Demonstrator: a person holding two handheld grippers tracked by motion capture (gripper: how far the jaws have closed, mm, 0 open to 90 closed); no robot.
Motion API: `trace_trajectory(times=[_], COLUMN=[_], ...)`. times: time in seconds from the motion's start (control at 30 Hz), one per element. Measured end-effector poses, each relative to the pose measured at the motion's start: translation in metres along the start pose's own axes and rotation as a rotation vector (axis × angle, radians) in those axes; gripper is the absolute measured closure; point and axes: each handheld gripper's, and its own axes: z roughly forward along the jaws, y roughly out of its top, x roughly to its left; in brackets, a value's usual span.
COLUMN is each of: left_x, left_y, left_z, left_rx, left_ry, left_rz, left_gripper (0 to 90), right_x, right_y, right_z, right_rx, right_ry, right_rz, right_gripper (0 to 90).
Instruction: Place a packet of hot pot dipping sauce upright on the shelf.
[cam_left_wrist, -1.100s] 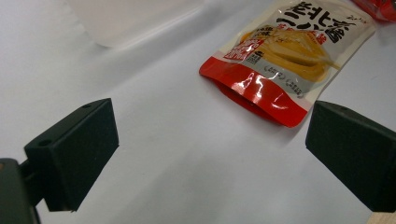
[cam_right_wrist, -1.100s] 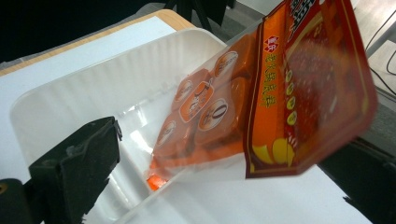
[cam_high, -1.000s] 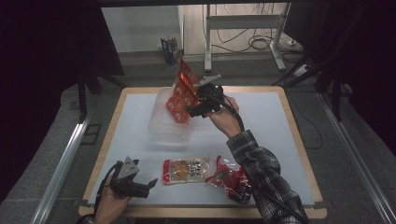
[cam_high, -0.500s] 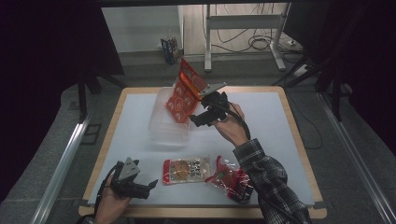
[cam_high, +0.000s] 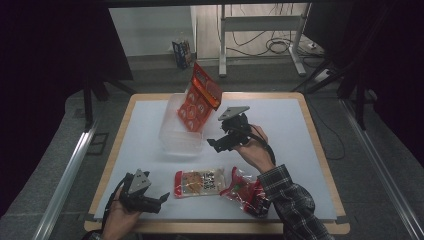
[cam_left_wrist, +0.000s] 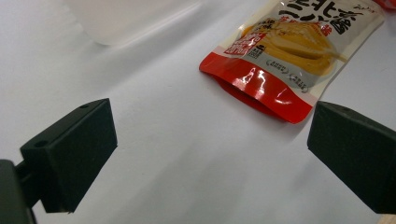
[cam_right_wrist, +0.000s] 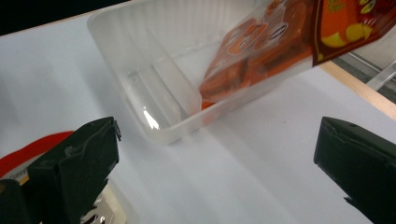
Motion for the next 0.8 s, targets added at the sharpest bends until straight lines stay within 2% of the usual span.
trace_trajectory(times=[0.2,0.27,0.37,0.5,0.6,0.67,0.73,0.77,0.8], left_x=[-0.003,-0.003,-0.002,-0.002,-0.002,-0.002,-0.001,-0.001,-0.002], left_y=[0.0,0.0,0.0,-0.001,-0.001,-0.001,-0.001,-0.001,-0.002], left_z=[0.002,0.002,0.001,0.0,0.0,0.0,0.0,0.0,0.0], left_rx=[0.009,0.007,0.001,-0.001,-0.003,-0.003,-0.001,0.002,0.003], left_ry=[0.007,0.008,0.011,0.01,0.011,0.012,0.012,0.012,0.013], left_rz=[0.03,0.031,0.03,0.03,0.029,0.027,0.026,0.028,0.029], left_gripper=[1.2,1.2,1.2,1.2,1.3,1.3,1.3,1.3,1.3], right_x=[0.006,0.008,0.013,0.015,0.019,0.023,0.03,0.033,0.035], right_y=[-0.018,-0.024,-0.031,-0.04,-0.045,-0.046,-0.048,-0.049,-0.05], right_z=[-0.007,-0.007,-0.011,-0.014,-0.016,-0.017,-0.019,-0.019,-0.02], right_rx=[-0.017,0.001,0.019,0.042,0.056,0.073,0.085,0.091,0.095], right_ry=[0.003,0.005,-0.022,-0.018,0.007,0.014,-0.023,-0.044,-0.045], right_rz=[0.005,0.002,-0.016,-0.003,0.003,-0.024,-0.076,-0.092,-0.096], right_gripper=[0.1,0.1,0.1,0.0,1.0,6.8,13.3,17.2,20.5])
